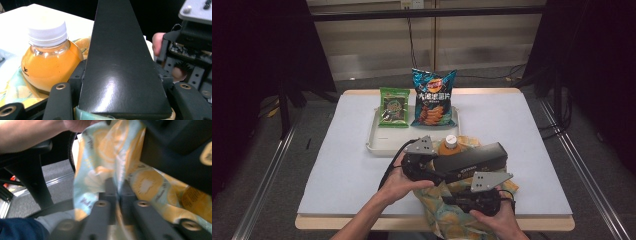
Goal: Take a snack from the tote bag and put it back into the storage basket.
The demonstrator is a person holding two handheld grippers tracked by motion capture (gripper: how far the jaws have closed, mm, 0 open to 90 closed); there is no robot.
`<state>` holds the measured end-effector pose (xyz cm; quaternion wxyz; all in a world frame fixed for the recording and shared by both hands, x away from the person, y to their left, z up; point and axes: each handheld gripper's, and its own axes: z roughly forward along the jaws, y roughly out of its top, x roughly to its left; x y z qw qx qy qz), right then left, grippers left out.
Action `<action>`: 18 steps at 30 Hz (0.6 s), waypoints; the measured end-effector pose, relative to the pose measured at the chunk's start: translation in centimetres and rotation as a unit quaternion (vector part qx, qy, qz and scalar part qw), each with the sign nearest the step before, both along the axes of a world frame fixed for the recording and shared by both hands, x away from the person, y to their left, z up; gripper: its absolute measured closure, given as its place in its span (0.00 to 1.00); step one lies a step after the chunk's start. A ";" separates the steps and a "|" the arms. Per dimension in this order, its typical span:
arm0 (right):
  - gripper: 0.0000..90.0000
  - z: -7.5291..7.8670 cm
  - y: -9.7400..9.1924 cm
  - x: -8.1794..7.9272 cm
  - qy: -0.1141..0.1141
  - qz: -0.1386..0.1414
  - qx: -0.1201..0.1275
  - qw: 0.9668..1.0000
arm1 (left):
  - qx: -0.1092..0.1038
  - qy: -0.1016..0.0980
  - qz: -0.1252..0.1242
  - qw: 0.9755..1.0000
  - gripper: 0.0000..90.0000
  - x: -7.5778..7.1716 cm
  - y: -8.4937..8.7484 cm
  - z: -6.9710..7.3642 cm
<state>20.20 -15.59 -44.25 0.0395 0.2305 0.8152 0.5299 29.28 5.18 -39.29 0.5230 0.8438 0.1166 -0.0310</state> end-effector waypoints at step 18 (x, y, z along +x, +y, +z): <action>0.84 -0.9 -1.6 -0.5 0.006 -0.009 -0.029 1.000 | -0.018 -0.017 0.002 1.000 0.49 0.2 2.6 1.5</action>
